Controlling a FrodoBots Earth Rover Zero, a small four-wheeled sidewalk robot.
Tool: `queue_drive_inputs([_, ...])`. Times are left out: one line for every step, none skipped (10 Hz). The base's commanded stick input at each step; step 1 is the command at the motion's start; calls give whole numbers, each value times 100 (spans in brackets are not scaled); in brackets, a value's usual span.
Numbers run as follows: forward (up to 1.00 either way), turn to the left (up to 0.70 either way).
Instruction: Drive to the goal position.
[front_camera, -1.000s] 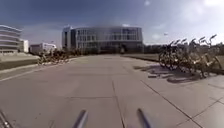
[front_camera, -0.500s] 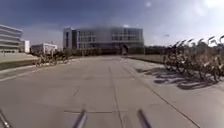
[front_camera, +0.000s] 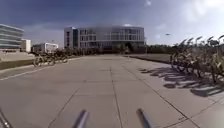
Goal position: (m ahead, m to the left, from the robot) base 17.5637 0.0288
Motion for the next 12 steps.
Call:
queue_drive_inputs([70,0])
queue_drive_inputs([70,0])
queue_drive_inputs([70,0])
queue_drive_inputs([70,0])
queue_drive_inputs([70,0])
queue_drive_inputs([70,0])
queue_drive_inputs([70,0])
queue_drive_inputs([70,0])
queue_drive_inputs([70,0])
queue_drive_inputs([70,-6])
queue_drive_inputs([70,-14])
queue_drive_inputs([70,-14])
